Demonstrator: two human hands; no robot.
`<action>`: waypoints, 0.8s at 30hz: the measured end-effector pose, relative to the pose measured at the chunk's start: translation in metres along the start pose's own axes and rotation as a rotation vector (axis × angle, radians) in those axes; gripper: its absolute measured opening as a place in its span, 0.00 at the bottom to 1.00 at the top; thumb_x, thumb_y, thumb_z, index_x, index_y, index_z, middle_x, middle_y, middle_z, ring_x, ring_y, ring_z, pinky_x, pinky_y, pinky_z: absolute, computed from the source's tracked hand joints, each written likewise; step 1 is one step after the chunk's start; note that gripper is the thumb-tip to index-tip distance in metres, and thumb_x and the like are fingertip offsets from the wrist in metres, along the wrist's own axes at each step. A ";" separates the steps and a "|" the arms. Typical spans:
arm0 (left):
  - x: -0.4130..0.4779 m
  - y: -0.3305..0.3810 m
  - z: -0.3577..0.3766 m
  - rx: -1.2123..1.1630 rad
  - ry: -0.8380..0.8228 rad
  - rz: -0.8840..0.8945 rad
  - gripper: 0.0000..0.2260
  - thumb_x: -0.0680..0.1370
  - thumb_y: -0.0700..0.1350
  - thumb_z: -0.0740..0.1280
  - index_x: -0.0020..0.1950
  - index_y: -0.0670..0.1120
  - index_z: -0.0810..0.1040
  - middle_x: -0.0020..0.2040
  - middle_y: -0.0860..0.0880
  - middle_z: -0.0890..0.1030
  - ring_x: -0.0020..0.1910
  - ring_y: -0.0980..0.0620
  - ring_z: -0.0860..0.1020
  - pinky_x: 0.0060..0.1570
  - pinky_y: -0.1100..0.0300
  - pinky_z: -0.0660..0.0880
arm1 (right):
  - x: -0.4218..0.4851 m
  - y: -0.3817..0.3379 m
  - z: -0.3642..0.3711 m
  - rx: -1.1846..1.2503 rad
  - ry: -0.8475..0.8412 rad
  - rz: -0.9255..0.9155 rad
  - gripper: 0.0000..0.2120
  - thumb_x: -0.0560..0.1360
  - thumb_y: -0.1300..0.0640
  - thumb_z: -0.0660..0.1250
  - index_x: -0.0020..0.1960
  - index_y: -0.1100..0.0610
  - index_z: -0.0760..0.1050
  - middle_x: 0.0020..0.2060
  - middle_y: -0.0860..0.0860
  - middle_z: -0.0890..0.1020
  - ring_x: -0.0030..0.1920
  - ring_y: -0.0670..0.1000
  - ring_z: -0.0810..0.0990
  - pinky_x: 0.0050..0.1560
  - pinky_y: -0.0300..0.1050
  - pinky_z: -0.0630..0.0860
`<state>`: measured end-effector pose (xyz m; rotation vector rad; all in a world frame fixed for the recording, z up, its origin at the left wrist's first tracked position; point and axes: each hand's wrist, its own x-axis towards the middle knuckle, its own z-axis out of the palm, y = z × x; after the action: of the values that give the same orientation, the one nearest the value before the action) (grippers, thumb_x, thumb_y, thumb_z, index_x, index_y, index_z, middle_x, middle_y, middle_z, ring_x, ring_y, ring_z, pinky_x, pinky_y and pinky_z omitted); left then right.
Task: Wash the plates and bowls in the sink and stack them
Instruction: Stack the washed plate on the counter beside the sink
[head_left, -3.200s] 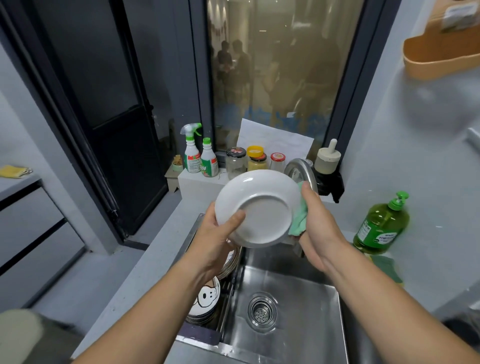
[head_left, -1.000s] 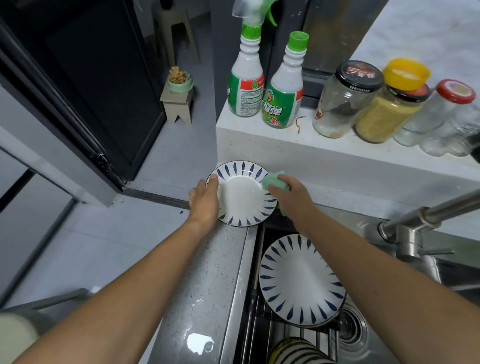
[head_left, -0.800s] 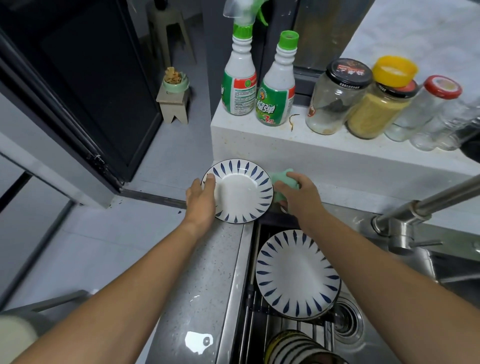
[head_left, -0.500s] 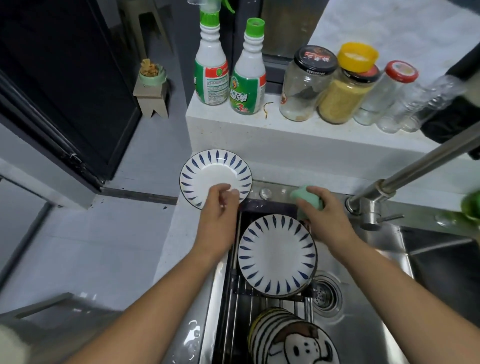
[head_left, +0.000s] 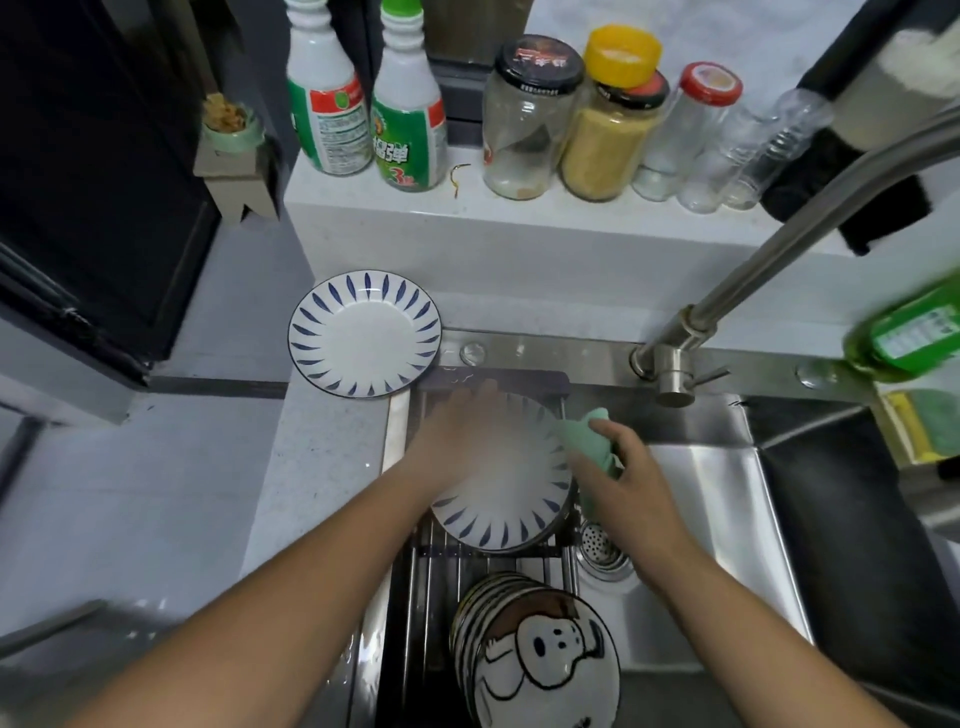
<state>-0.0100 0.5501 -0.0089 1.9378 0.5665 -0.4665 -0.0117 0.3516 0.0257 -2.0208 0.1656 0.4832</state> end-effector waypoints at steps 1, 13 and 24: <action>0.001 0.001 -0.002 0.016 -0.008 0.009 0.28 0.86 0.61 0.46 0.80 0.48 0.64 0.78 0.44 0.68 0.76 0.43 0.66 0.74 0.50 0.61 | -0.002 0.000 -0.001 0.041 -0.001 0.016 0.20 0.79 0.55 0.69 0.68 0.47 0.69 0.50 0.41 0.75 0.45 0.46 0.79 0.37 0.41 0.77; 0.002 -0.004 -0.007 -0.019 0.012 -0.023 0.32 0.82 0.69 0.46 0.52 0.48 0.81 0.63 0.32 0.78 0.64 0.35 0.75 0.68 0.45 0.69 | -0.007 0.015 0.009 0.167 0.073 0.132 0.23 0.72 0.60 0.77 0.62 0.50 0.72 0.48 0.48 0.77 0.43 0.52 0.80 0.47 0.59 0.84; -0.005 0.008 -0.013 0.050 -0.002 0.015 0.29 0.84 0.65 0.45 0.34 0.50 0.68 0.51 0.40 0.80 0.68 0.36 0.73 0.70 0.45 0.68 | 0.004 0.023 0.023 -0.174 0.143 0.032 0.33 0.65 0.52 0.82 0.65 0.50 0.69 0.56 0.51 0.77 0.51 0.54 0.81 0.51 0.55 0.82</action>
<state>-0.0083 0.5581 0.0047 1.9879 0.5432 -0.4770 -0.0217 0.3611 -0.0046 -2.2274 0.2506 0.3832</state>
